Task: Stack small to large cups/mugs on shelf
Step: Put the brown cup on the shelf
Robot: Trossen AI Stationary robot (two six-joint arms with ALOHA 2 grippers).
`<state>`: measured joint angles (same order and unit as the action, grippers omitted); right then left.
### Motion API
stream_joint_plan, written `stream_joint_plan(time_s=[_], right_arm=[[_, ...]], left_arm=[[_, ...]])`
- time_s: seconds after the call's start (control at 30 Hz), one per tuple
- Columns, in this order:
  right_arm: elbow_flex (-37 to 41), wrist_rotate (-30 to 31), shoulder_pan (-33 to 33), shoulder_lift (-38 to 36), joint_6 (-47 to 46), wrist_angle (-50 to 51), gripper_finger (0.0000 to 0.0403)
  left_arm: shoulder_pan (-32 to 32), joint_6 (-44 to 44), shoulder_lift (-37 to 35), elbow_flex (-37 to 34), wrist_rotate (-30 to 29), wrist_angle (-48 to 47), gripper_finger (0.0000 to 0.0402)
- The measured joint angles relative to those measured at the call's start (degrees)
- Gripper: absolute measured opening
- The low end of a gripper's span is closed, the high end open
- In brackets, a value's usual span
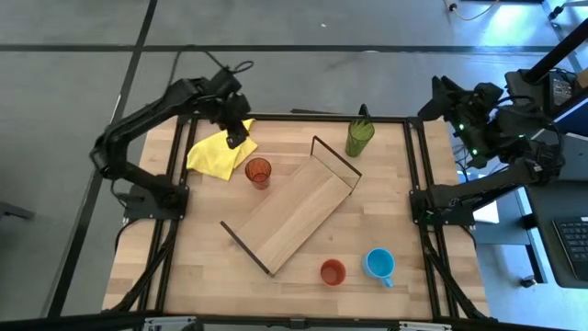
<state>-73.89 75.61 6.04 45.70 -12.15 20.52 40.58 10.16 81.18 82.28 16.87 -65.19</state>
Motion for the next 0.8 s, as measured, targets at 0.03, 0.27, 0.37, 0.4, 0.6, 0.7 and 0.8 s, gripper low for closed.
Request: stream_joint_plan(time_s=[0.03, 0.27, 0.37, 0.4, 0.6, 0.7, 0.8], right_arm=[[0.0, -1.1, -0.5, 0.0, -2.7, 2.6, 0.014], [0.0, -16.5, -7.7, 0.9, -29.6, 25.0, 0.014], [0.0, -23.5, -12.9, 3.0, -35.0, 30.3, 0.014], [0.0, -26.2, -14.7, 3.7, -35.1, 30.2, 0.014], [0.0, -45.3, -25.4, 8.3, -29.3, 25.8, 0.014], [0.1, -54.6, -30.2, 10.4, -26.5, 23.7, 0.014], [0.1, -63.6, -33.5, 11.7, -23.5, 20.6, 0.014]], left_arm=[[0.3, 0.5, 1.3, 0.0, 0.2, 0.0, 0.0054], [0.8, 2.5, 6.5, 0.0, -1.9, 0.8, 0.0053], [0.8, 2.5, 6.2, 0.0, -0.8, 3.0, 0.0054], [0.8, 2.5, 5.9, 0.0, -0.5, 3.8, 0.0055], [0.8, 1.0, 2.0, 0.0, 0.9, 5.8, 0.0053], [0.1, 0.9, -0.8, 0.0, 1.6, 5.9, 0.0052], [-1.1, 0.3, -4.1, 0.0, 2.2, 7.1, 0.0051]])
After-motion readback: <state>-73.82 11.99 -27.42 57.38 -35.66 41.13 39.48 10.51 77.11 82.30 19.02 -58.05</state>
